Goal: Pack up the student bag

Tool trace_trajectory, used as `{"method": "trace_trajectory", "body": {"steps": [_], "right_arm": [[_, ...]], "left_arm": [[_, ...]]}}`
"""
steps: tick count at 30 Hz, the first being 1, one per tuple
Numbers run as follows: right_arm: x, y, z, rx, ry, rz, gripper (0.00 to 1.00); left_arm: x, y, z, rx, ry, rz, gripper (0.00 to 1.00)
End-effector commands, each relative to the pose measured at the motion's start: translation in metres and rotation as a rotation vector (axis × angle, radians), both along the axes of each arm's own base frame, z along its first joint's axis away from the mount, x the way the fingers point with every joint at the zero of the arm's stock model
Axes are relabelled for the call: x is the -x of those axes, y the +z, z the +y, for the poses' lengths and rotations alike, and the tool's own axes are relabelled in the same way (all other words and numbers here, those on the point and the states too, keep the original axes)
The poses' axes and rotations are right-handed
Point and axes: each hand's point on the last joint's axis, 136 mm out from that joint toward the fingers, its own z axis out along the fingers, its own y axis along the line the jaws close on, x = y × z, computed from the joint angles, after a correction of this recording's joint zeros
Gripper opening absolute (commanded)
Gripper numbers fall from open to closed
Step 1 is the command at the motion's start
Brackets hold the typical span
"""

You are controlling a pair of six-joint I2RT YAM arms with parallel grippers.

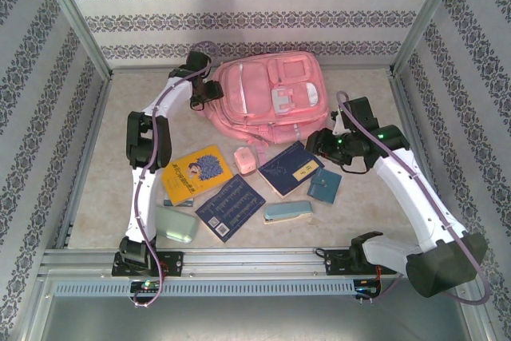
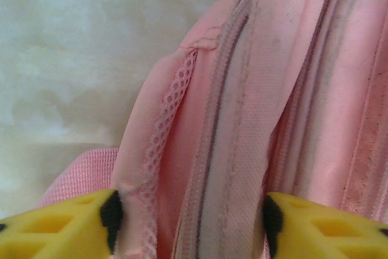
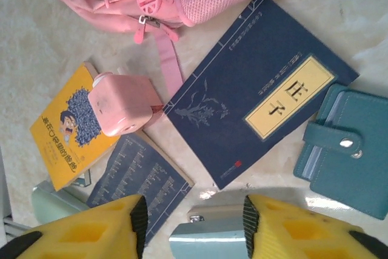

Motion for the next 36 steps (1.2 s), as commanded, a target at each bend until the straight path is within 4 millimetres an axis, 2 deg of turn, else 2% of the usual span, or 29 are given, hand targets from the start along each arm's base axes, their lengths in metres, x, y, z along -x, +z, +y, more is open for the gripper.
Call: {"method": "trace_trajectory", "body": {"steps": [1,2,5,8,12,14,18,22,26,29,32,36], "right_arm": [[0.007,-0.009,0.008,-0.014,0.020,0.035,0.40],[0.008,-0.009,0.009,-0.011,0.026,0.035,0.36],[0.008,-0.007,0.009,0.013,0.034,0.017,0.33],[0.006,-0.002,0.005,0.060,0.040,-0.011,0.32],[0.001,0.002,-0.001,0.108,0.042,-0.042,0.30],[-0.003,0.007,0.000,0.107,0.051,-0.072,0.28],[-0.018,0.017,0.001,0.115,0.043,-0.134,0.42],[-0.035,0.026,0.020,0.061,0.135,-0.207,0.47],[-0.051,0.026,0.037,0.010,0.176,-0.253,0.46],[-0.064,0.021,0.042,-0.029,0.127,-0.198,0.37],[-0.071,0.011,0.052,-0.107,0.070,-0.084,0.32],[-0.081,-0.003,0.071,-0.213,0.073,0.016,0.41]], "left_arm": [[-0.002,-0.004,-0.011,0.090,-0.027,0.015,0.50],[-0.003,-0.002,-0.017,0.123,-0.039,0.009,0.42],[-0.005,0.008,-0.028,0.196,-0.048,-0.003,0.20],[-0.009,0.035,-0.033,0.275,-0.015,-0.040,0.00],[-0.016,0.096,-0.044,0.431,0.044,-0.133,0.00],[-0.020,0.132,-0.051,0.526,0.078,-0.188,0.00],[-0.018,0.187,-0.065,0.651,0.118,-0.243,0.00],[-0.005,0.230,-0.087,0.741,0.096,-0.260,0.00],[0.014,0.260,-0.103,0.777,0.085,-0.259,0.00],[0.030,0.274,-0.110,0.757,0.072,-0.265,0.00],[0.043,0.276,-0.114,0.728,0.077,-0.255,0.00],[0.054,0.272,-0.122,0.715,0.071,-0.232,0.00]]}}
